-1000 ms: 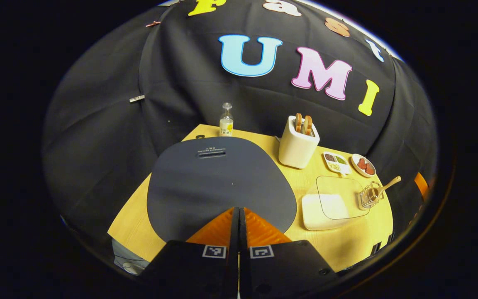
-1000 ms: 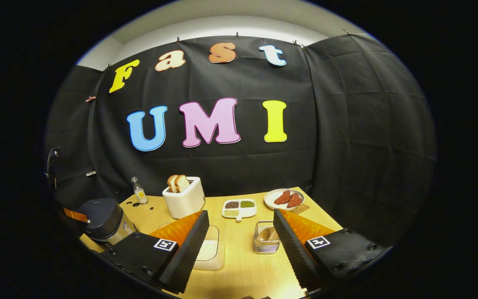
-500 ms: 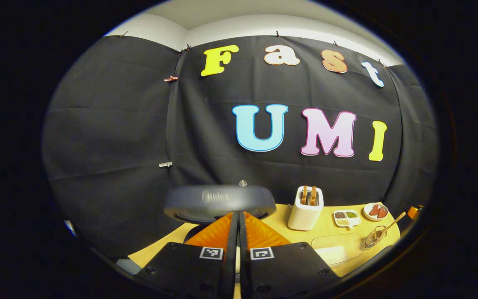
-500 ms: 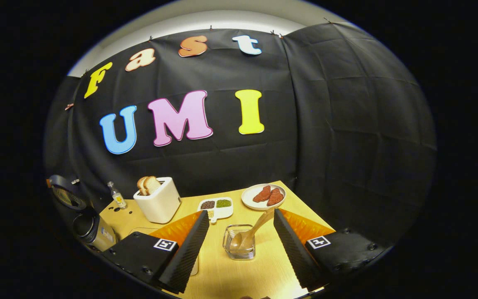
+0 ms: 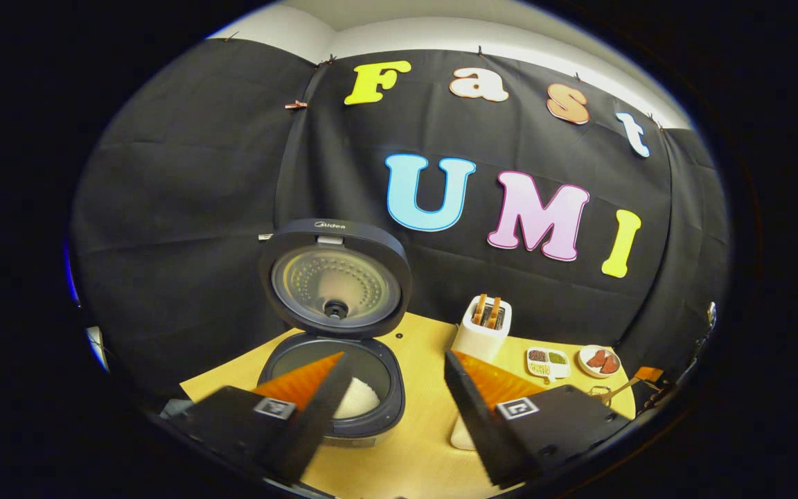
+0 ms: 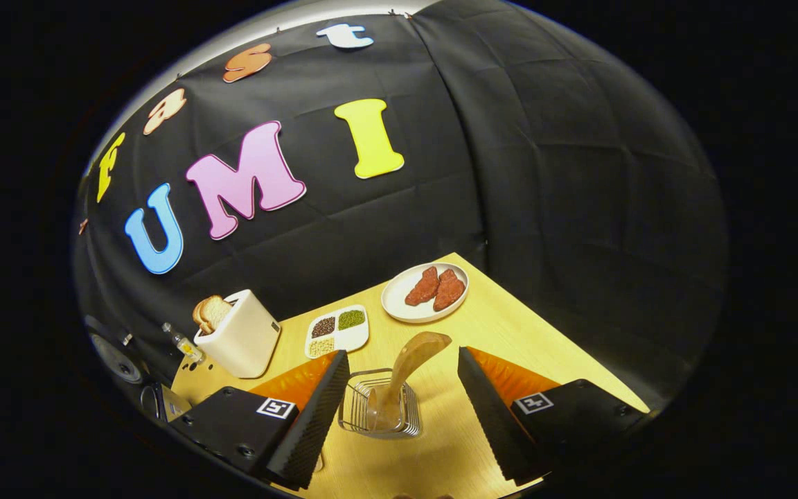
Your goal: Close the left gripper, press the button to open the rice cooker; take a wooden spoon from the chopstick holder with the right hand, scoop a spoonful of rice and pour it into the rice cooker, then put the wooden spoon back into the chopstick holder.
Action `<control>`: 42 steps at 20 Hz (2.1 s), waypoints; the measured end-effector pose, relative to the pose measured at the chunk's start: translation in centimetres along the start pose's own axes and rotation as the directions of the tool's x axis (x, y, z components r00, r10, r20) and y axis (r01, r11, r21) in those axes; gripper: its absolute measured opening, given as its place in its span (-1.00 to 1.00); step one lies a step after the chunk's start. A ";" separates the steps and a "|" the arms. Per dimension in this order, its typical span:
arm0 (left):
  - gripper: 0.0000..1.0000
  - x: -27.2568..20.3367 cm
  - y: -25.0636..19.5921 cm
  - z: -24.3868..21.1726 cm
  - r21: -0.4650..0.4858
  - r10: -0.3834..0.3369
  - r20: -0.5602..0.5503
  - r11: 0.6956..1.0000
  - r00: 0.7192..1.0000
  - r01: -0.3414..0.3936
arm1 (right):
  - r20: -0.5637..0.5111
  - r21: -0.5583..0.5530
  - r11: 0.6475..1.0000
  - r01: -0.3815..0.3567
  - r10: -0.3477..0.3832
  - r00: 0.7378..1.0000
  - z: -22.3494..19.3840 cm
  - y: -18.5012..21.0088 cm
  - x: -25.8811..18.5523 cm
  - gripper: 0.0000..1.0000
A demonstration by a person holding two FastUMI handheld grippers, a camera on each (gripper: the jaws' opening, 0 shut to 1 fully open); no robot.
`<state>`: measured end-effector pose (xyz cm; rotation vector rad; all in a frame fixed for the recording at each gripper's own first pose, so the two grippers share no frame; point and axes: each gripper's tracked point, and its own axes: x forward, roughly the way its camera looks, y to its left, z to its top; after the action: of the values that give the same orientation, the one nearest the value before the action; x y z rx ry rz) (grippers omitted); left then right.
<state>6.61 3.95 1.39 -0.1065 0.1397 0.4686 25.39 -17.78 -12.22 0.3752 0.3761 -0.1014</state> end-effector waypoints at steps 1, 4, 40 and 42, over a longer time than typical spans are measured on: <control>0.94 -0.2 -0.3 -0.4 0.022 0.006 -0.011 1.000 1.000 -0.005 | -0.019 0.024 1.000 0.001 0.000 1.000 -0.3 -0.2 0.7 0.97; 0.92 -0.5 -1.7 -1.8 0.059 0.019 -0.043 0.998 0.999 -0.016 | -0.065 0.087 0.996 0.007 -0.001 0.998 -1.3 -0.7 2.8 0.98; 0.92 0.2 1.6 -7.9 -0.009 -0.139 -0.141 0.990 0.980 0.139 | -0.018 0.003 0.933 -0.360 0.360 0.933 0.1 22.3 -3.5 -0.55; 0.86 0.3 2.0 -8.8 -0.020 -0.151 -0.160 0.989 0.976 0.149 | -0.065 -0.023 0.931 -0.364 0.362 0.930 -2.4 23.7 -3.2 -0.55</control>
<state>4.96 4.70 -7.43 -0.1614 0.2867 0.3093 25.55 5.20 -5.07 0.4082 0.3610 0.2796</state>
